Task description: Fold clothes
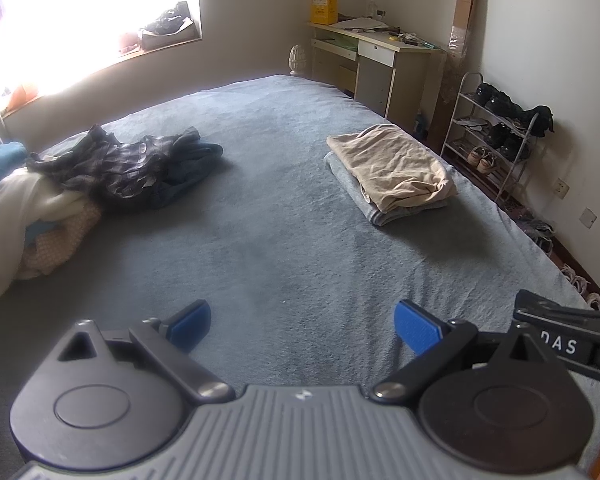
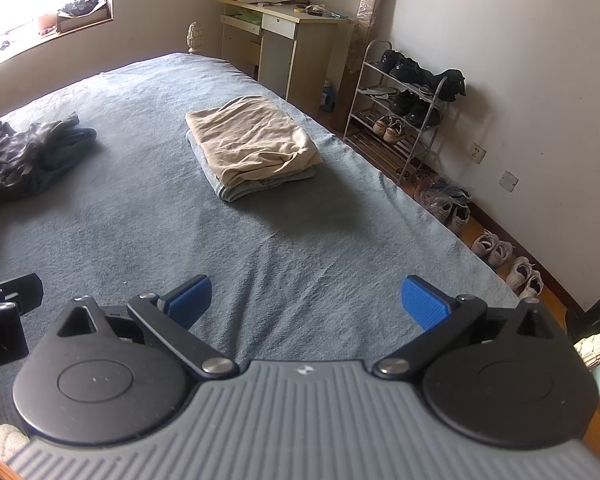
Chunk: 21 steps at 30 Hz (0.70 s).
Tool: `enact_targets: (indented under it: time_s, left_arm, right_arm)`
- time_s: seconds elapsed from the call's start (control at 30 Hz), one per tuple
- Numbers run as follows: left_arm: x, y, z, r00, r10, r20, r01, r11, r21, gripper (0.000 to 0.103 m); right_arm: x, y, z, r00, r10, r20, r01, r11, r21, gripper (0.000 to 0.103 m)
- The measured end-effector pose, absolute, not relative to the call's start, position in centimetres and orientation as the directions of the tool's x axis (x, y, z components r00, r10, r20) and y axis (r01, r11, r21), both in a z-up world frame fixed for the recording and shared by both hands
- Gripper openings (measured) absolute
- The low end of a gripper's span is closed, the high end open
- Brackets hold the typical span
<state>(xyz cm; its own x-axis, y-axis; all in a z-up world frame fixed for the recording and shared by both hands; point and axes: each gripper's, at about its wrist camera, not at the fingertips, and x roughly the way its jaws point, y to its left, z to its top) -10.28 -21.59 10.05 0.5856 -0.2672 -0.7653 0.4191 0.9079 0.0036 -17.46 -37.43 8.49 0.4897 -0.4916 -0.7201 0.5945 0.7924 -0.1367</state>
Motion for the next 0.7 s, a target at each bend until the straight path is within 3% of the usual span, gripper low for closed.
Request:
enact_targets:
  time_s: [0.7]
  left_arm:
    - [-10.25,-21.55,9.97,0.585,-0.263,-0.767,0.417,0.909,0.007,0.099]
  right_arm:
    - [-17.33,-37.25,8.43,0.493,-0.488,-0.721,0.590,0.796,-0.135,0.102]
